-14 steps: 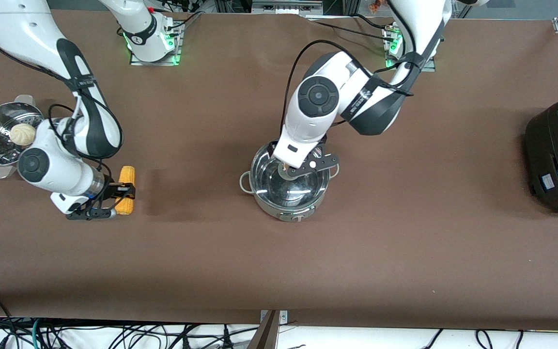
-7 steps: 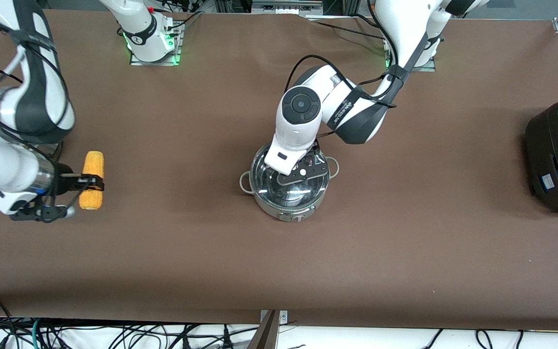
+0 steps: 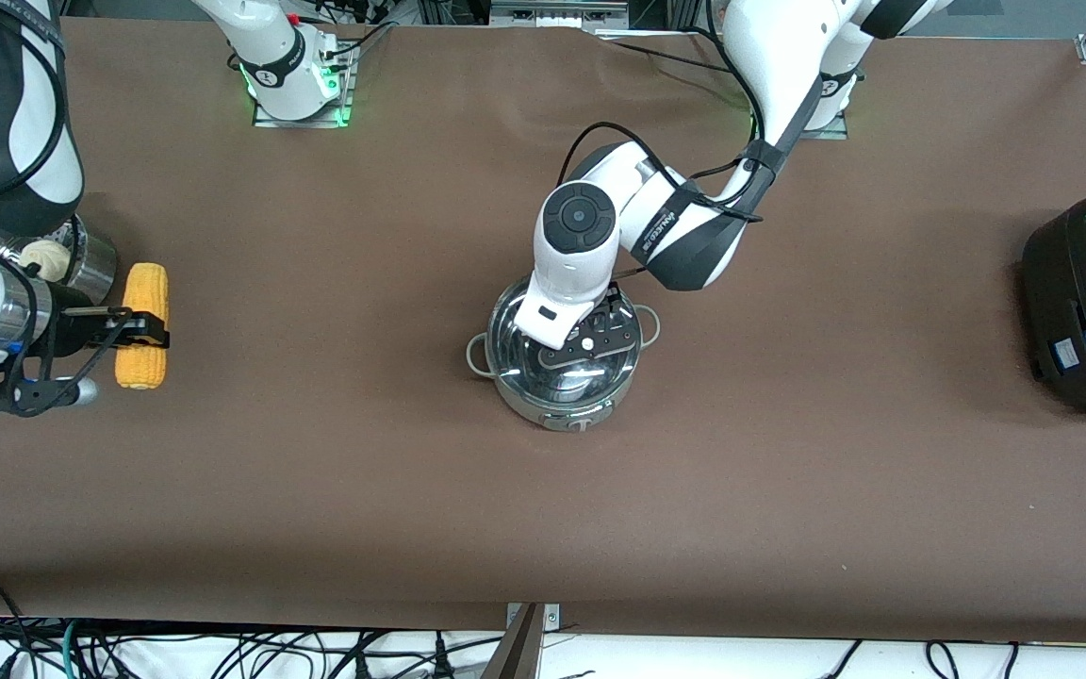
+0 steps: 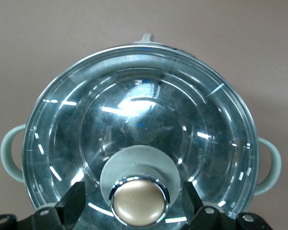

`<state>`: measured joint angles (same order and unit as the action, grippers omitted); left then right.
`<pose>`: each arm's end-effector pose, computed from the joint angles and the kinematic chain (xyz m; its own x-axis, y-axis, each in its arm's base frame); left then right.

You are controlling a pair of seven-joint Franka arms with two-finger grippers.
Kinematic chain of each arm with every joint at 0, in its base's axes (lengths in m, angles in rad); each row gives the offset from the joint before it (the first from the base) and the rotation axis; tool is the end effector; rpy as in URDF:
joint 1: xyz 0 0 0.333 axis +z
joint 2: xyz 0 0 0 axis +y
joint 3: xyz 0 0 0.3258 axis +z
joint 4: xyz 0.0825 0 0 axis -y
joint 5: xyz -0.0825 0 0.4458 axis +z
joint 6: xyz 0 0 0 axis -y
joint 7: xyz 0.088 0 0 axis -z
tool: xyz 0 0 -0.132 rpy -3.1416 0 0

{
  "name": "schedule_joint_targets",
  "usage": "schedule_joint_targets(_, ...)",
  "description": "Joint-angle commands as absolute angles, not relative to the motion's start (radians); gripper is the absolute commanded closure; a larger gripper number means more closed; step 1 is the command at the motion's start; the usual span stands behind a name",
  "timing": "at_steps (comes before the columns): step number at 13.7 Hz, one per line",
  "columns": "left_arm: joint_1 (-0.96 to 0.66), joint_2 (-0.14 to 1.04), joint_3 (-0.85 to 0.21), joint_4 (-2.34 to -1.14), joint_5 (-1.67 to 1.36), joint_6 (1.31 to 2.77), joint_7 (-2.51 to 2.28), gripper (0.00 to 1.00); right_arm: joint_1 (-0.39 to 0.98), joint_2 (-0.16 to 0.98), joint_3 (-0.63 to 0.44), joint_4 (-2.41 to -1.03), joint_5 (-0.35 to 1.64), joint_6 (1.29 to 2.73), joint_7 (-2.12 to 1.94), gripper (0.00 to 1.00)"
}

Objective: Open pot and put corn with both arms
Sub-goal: 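Lift the glass lid off the pot with the left gripper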

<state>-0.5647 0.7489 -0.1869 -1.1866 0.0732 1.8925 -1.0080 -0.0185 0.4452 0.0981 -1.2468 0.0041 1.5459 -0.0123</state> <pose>0.6212 -0.5210 0.3045 0.9592 0.2749 -0.0662 0.2757 -0.9612 0.0041 0.7334 0.0459 0.4774 0.9858 0.0877 -0.1430 0.0816 -0.9955 -0.0480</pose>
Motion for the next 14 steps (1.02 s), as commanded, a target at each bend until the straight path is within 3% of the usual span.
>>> schedule_joint_targets(1, -0.578, 0.756, -0.178, -1.175, 0.103, 1.898, -1.005, 0.24, -0.012, 0.439, 0.112, -1.236, 0.008, 1.523, -0.017, 0.91)
schedule_joint_targets(7, -0.577, 0.756, -0.178, -1.172, 0.097, 1.898, -1.006, 0.49, 0.006, 0.439, 0.109, -1.236, 0.006, 1.523, -0.015, 0.91)
schedule_joint_targets(8, -0.577, 0.756, -0.178, -1.172, 0.095, 1.898, -1.008, 0.62, 0.008, 0.439, 0.109, -1.236, 0.006, 1.523, -0.015, 0.91)
schedule_joint_targets(9, -0.578, 0.755, -0.178, -1.172, 0.095, 1.898, -1.008, 0.68, 0.008, 0.439, 0.109, -1.236, 0.006, 1.523, -0.015, 0.91)
schedule_joint_targets(11, -0.577, 0.755, -0.178, -1.17, 0.094, 1.898, -1.011, 0.97, 0.009, 0.439, 0.11, -1.236, 0.006, 1.523, -0.014, 0.91)
schedule_joint_targets(14, -0.577, 0.752, -0.179, -1.167, 0.089, 1.893, -1.015, 1.0, 0.032, 0.439, 0.109, -1.235, 0.008, 1.525, -0.009, 0.91)
